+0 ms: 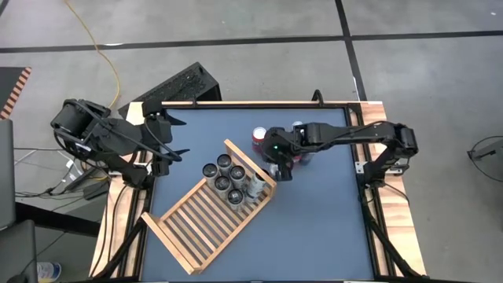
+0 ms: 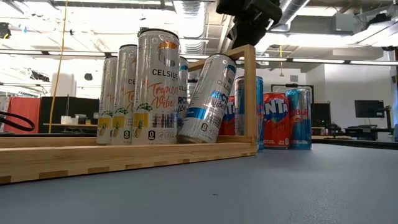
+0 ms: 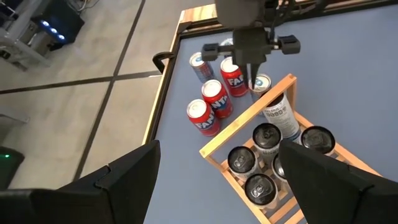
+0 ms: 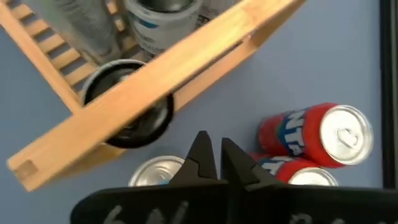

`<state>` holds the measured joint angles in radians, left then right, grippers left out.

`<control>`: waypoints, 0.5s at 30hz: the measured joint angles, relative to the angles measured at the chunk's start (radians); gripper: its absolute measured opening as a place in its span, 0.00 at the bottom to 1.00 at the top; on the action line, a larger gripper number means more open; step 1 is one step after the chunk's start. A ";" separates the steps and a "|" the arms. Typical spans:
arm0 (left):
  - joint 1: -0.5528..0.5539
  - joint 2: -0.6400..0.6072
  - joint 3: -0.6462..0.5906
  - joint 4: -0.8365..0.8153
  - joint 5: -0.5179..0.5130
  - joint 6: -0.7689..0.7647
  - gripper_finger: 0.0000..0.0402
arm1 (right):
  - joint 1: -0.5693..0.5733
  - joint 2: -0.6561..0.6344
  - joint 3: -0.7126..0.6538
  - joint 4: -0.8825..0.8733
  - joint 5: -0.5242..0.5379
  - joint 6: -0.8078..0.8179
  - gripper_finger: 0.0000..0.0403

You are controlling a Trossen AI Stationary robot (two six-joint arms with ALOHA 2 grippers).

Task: Place canned beverage on shelf
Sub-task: Adjust the white blue soda can on the shelf

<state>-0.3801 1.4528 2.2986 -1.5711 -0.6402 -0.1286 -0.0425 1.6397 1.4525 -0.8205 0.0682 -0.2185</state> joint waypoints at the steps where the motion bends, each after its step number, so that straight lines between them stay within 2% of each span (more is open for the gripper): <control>1: 0.000 0.000 0.000 0.000 -0.001 -0.002 0.78 | 0.001 0.000 -0.015 0.003 -0.007 -0.001 0.01; 15: 0.000 0.000 0.000 0.000 -0.022 -0.008 0.78 | 0.005 0.001 -0.052 0.059 -0.036 0.007 0.00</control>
<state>-0.3801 1.4528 2.2986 -1.5711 -0.6621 -0.1368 -0.0372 1.6409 1.4002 -0.7620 0.0322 -0.2119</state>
